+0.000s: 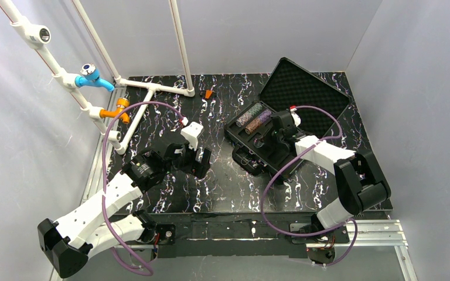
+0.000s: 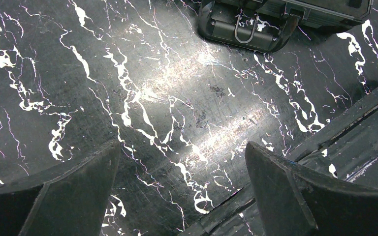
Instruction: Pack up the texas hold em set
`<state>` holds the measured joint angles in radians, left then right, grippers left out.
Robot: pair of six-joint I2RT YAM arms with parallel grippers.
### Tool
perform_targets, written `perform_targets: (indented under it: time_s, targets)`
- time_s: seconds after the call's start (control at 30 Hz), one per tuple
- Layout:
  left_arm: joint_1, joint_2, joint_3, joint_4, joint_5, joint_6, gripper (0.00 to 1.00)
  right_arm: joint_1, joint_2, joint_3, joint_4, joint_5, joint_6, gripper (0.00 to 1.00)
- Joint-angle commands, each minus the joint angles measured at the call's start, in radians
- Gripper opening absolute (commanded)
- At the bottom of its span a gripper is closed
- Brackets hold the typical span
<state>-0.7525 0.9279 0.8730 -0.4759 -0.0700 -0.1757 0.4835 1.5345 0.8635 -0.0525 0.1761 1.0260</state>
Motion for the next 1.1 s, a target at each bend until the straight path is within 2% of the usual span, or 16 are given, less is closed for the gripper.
perform_targets:
  time_s: [0.0, 0.2, 0.4, 0.7, 1.07]
  targets:
    - [-0.004, 0.003, 0.000, -0.013, -0.009, 0.008, 0.98, -0.003, 0.019, -0.029, -0.075, -0.027, -0.020, 0.39]
    - [-0.004, -0.001, 0.000, -0.013, -0.011, 0.008, 0.98, -0.005, 0.006, -0.023, -0.151, -0.015, -0.064, 0.61]
    - [-0.004, -0.003, 0.000, -0.012, -0.009, 0.007, 0.98, -0.005, -0.036, -0.002, -0.224, 0.031, -0.113, 0.68]
    - [-0.005, -0.005, -0.002, -0.013, -0.007, 0.005, 0.98, -0.005, -0.075, 0.044, -0.328, 0.093, -0.190, 0.67]
    - [-0.004, -0.004, -0.003, -0.012, -0.004, 0.003, 0.98, -0.005, -0.035, 0.066, -0.282, 0.064, -0.221, 0.49]
